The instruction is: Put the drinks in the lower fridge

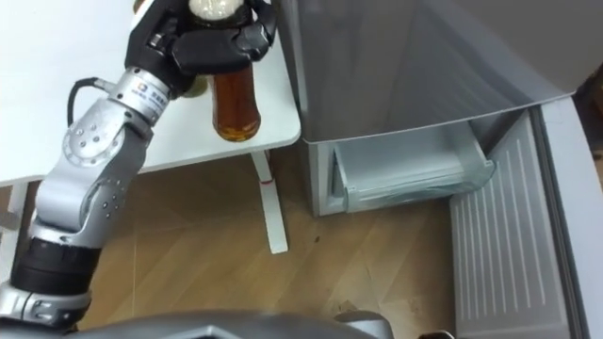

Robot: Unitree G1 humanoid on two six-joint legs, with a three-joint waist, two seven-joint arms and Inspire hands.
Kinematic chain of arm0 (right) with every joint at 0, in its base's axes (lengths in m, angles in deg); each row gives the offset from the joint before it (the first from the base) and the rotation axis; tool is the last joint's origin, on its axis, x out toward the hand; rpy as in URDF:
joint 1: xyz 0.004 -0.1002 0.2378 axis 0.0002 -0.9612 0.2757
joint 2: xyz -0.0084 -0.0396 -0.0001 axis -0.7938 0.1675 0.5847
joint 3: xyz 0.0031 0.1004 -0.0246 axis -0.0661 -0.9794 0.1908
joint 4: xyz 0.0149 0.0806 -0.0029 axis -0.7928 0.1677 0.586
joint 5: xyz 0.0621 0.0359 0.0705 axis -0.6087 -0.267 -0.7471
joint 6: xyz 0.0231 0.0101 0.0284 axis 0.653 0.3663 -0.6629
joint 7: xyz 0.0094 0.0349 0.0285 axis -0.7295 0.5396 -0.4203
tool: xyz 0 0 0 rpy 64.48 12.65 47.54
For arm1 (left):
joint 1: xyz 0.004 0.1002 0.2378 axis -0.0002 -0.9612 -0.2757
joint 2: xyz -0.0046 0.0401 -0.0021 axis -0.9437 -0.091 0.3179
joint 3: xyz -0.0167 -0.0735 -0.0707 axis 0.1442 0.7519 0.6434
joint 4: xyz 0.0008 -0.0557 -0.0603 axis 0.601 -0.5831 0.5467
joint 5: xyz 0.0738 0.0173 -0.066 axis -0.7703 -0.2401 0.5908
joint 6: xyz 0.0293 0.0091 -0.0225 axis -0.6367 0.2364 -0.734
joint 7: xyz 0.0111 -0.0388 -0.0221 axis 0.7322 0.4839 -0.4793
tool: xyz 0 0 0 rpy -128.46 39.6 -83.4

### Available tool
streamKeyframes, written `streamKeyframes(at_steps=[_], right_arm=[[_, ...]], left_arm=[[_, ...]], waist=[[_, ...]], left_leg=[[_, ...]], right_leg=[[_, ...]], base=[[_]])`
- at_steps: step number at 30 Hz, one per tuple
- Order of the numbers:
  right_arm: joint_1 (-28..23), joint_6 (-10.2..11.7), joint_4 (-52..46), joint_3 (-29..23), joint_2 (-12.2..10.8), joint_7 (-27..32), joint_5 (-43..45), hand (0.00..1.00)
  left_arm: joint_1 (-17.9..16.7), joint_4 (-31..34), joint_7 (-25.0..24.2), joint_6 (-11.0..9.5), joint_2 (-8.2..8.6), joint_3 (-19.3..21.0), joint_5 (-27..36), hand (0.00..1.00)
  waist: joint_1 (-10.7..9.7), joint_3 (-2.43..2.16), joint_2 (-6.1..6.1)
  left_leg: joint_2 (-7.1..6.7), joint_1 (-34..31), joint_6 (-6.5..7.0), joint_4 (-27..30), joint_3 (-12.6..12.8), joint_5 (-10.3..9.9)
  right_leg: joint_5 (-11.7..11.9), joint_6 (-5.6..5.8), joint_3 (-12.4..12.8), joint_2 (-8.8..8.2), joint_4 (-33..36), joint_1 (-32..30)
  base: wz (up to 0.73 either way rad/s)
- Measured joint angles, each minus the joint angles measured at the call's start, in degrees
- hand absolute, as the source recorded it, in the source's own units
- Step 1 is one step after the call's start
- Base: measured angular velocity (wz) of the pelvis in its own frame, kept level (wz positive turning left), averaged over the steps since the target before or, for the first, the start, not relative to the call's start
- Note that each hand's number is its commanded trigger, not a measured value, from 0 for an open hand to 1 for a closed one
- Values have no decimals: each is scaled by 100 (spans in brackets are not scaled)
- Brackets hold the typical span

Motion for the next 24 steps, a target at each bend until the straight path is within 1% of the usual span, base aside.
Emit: streamKeyframes(at_steps=[3, 6, 8, 10, 13, 16, 18, 21, 24], right_arm=[[30, 39, 5, 0, 5, 3, -8, 0], [41, 75, -1, -1, 10, 4, -90, 0], [42, 107, 0, 1, 10, 5, -129, 0], [42, 147, -4, 3, 15, 23, -166, 0], [55, 198, -2, 5, 18, 54, -216, 0], [52, 280, -8, 115, 54, 71, -234, 0], [89, 280, -3, 119, 54, 72, -213, 0], [172, 287, 46, 124, 81, 79, -216, 0], [229, 268, 30, 216, 117, 183, -356, 0]], left_arm=[[-102, 0, -3, 0, -15, 1, 2, 100], [-202, 1, -28, 0, -30, 1, 3, 100], [-282, 49, -41, 0, -43, 13, 2, 100], [-383, 171, -45, 0, -53, 14, 2, 100], [-446, 306, -139, 0, -70, 24, 11, 100], [-706, 578, -186, -4, -81, 28, 40, 100], [-831, 580, -268, -4, -72, 35, 68, 100], [-1100, 526, -350, -2, -75, 113, 479, 100], [-1324, 495, -398, -2, -38, 110, 741, 100]], waist=[[40, 8, 15], [136, 14, 30], [158, 29, 23], [246, 49, 9], [386, 66, -13], [453, 64, -24], [484, 60, -22], [467, 63, -28], [490, 68, -36]], left_leg=[[-3, 12, -2, -4, -23, 1], [-2, 1, -5, -14, -28, 3], [-3, -10, -6, -23, -21, 3], [-2, -13, -6, -34, -11, 3], [-5, -19, -6, -50, -48, 3], [-20, -54, -6, -59, -77, 3], [-21, -61, -8, -58, -101, 5], [-25, -101, -13, -42, -177, 8], [-57, -113, -16, -42, -190, 9]], right_leg=[[0, 0, -7, 4, -41, 58], [0, 0, -45, 8, -38, 74], [0, 0, -76, 6, -38, 67], [-2, 2, -76, 6, -43, 59], [-4, 5, -79, 7, -57, 60], [-4, 5, -136, -2, -119, 63], [-4, 5, -156, -2, -122, 61], [-4, 5, -243, -2, -121, 51], [-4, 5, -439, -16, -113, 63]], base=[[8], [2], [5], [0], [0], [8], [8], [11], [8]])
